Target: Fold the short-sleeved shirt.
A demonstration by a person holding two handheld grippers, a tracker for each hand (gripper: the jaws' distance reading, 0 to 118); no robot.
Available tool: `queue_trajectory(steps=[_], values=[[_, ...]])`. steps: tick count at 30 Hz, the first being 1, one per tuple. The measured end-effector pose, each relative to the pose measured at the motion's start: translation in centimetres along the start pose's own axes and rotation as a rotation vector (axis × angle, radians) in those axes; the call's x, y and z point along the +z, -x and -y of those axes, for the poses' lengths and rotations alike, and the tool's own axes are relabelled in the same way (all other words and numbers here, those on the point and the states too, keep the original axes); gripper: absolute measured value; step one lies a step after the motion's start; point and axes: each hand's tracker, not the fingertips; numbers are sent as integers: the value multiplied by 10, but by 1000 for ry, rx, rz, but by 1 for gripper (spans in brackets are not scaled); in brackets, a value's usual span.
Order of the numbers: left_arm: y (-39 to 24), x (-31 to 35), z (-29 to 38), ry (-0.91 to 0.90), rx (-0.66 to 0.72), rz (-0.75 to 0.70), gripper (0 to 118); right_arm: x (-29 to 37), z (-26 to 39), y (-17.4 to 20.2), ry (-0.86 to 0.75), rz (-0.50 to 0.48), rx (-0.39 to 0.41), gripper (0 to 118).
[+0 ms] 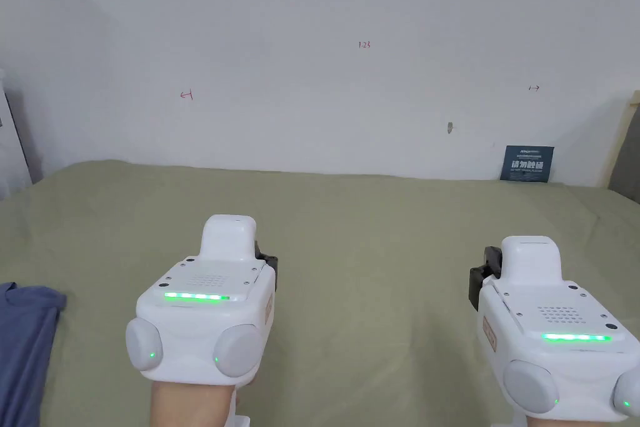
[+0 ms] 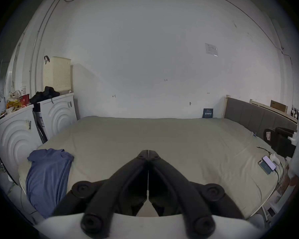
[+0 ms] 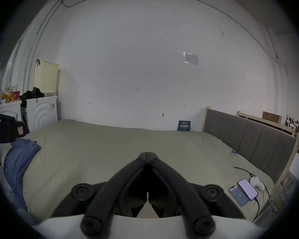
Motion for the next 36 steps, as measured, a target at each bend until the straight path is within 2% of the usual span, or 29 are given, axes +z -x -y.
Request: queue_trajectory(steps=[6, 10, 14, 18, 26, 31, 36], values=[[12, -1, -1, 8, 15, -8, 0, -4, -4, 4, 13, -27, -1, 0], [42, 3, 0, 14, 9, -72, 0, -13, -11, 28, 19, -84, 2, 0], [94, 14, 2, 16, 35, -190, 0, -24, -14, 75, 9, -205, 31, 0], [154, 39, 3, 16, 80, -326, 0, -31, -14, 146, -7, -350, 58, 0], [264, 107, 17, 37, 108, -612, 0, -18, -19, 278, -7, -614, 15, 0], [305, 129, 27, 57, 131, -700, 1, -9, -15, 324, 5, -710, 15, 0], [326, 130, 31, 78, 141, -722, 1, -9, -11, 347, 21, -745, 40, 0]])
